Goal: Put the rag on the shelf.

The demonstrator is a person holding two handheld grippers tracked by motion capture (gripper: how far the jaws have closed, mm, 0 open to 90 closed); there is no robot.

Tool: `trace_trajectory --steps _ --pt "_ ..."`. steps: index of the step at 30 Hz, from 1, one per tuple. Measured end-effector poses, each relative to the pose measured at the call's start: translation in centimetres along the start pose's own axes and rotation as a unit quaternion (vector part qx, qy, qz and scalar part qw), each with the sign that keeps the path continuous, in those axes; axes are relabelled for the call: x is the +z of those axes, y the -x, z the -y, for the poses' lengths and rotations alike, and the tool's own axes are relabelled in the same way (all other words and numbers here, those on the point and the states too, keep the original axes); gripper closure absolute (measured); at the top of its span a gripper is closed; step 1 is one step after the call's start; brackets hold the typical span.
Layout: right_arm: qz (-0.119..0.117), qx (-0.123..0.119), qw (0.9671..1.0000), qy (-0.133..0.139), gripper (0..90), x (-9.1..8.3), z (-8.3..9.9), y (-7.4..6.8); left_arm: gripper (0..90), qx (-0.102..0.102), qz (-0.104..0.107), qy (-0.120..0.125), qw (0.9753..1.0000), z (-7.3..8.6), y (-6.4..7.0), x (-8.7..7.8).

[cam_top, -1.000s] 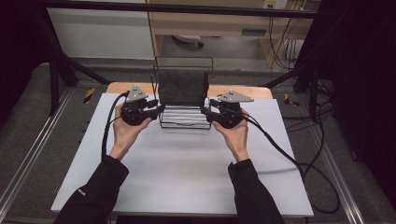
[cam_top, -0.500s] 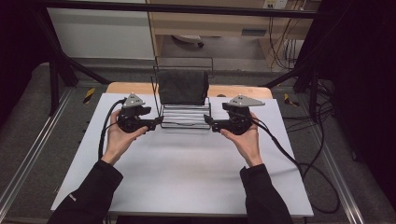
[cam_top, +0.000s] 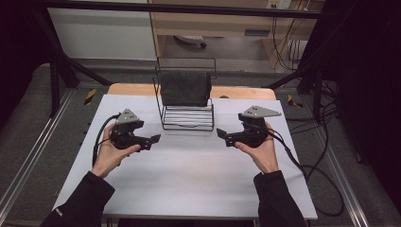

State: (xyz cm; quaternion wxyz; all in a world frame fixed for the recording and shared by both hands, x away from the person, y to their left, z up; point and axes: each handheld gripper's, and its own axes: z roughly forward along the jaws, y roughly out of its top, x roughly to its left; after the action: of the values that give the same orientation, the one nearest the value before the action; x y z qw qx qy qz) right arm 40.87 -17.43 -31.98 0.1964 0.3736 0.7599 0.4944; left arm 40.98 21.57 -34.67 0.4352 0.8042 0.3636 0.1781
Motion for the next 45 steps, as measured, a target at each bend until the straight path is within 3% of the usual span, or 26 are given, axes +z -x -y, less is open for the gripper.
trace_trajectory --steps 8,24,37,45 --pt "-0.008 0.008 0.9999 -0.01 0.7 -1.0 3.1 0.3 6.0 -0.006 -0.002 0.008 0.9999 3.0 0.2 -1.0" --pt "-0.019 0.023 0.9988 -0.038 0.7 -1.6 10.3 2.0 6.7 -0.011 -0.003 -0.008 0.9999 8.8 -0.3 -1.3" --pt "-0.013 0.039 0.9981 -0.045 0.7 -3.2 14.0 4.2 7.3 -0.012 -0.014 -0.016 0.9997 11.4 -1.1 -1.7" --pt "-0.012 0.034 0.9976 -0.058 0.8 -3.4 14.9 4.1 7.2 -0.01 -0.015 -0.024 0.9995 12.2 -1.4 -1.4"
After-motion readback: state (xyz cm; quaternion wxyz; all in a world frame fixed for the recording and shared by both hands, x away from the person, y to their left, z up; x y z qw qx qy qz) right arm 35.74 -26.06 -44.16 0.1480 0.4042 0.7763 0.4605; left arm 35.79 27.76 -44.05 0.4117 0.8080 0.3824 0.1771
